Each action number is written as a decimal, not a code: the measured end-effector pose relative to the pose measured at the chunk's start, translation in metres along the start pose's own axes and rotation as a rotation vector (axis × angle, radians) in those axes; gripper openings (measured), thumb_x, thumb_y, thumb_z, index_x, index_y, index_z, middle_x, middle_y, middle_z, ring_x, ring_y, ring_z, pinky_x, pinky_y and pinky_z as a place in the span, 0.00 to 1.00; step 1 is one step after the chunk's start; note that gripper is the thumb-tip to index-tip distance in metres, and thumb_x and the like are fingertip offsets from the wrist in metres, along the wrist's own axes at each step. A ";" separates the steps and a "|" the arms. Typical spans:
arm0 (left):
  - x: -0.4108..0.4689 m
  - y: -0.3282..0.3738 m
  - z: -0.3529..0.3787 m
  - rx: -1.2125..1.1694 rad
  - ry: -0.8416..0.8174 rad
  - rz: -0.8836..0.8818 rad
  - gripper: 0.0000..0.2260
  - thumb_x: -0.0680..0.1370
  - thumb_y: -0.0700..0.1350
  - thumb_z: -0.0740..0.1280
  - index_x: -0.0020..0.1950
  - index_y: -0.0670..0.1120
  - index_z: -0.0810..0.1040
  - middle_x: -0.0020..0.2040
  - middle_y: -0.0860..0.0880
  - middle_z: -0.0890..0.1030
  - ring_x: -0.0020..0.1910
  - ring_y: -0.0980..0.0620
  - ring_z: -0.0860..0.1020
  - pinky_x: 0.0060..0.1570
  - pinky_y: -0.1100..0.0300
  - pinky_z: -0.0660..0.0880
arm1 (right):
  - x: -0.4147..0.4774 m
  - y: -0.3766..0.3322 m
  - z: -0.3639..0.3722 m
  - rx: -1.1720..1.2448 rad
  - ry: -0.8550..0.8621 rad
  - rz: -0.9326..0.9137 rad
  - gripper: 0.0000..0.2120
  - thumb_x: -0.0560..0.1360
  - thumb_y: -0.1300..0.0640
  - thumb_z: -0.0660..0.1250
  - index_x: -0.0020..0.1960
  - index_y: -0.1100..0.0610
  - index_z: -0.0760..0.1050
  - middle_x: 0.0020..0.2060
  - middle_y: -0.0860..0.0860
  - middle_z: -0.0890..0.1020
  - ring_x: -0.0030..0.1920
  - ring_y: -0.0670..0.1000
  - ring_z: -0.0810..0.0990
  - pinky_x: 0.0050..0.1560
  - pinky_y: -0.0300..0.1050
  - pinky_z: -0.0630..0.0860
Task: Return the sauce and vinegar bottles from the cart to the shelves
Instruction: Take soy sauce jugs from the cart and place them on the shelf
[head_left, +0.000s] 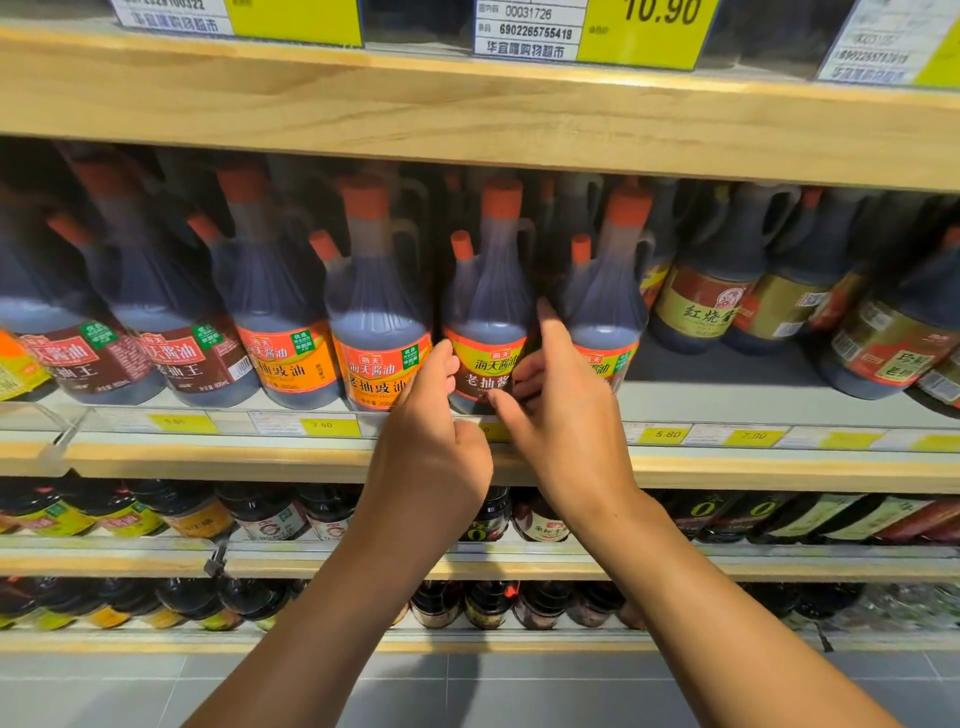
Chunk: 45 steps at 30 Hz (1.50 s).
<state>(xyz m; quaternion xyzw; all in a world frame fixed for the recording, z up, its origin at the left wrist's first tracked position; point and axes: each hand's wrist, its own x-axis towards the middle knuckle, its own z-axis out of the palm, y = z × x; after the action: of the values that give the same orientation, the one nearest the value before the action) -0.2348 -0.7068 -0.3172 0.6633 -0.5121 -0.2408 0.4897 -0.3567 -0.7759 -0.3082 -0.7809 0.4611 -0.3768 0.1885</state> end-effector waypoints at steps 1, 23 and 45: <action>-0.002 0.000 0.000 -0.006 -0.017 -0.014 0.34 0.72 0.44 0.56 0.81 0.46 0.60 0.76 0.48 0.69 0.75 0.54 0.68 0.75 0.50 0.67 | -0.002 0.002 -0.004 0.033 0.032 -0.005 0.33 0.74 0.55 0.75 0.74 0.47 0.63 0.43 0.43 0.77 0.44 0.44 0.79 0.46 0.49 0.80; -0.021 0.039 -0.045 0.159 -0.193 -0.029 0.31 0.75 0.48 0.62 0.79 0.46 0.65 0.75 0.51 0.70 0.74 0.57 0.68 0.73 0.65 0.63 | -0.039 0.019 -0.104 -0.215 0.020 0.091 0.25 0.73 0.48 0.75 0.66 0.50 0.70 0.59 0.46 0.75 0.62 0.50 0.74 0.61 0.54 0.75; -0.135 0.161 -0.269 0.952 0.014 0.238 0.30 0.80 0.53 0.64 0.81 0.56 0.57 0.82 0.52 0.55 0.82 0.50 0.52 0.78 0.51 0.52 | -0.020 -0.191 -0.205 -0.414 -0.124 -0.553 0.29 0.70 0.51 0.77 0.69 0.51 0.76 0.69 0.56 0.73 0.64 0.60 0.73 0.57 0.55 0.72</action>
<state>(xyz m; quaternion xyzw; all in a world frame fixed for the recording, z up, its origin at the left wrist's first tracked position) -0.1337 -0.4745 -0.0890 0.7521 -0.6341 0.0823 0.1597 -0.4086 -0.6515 -0.0616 -0.9194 0.2864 -0.2639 -0.0556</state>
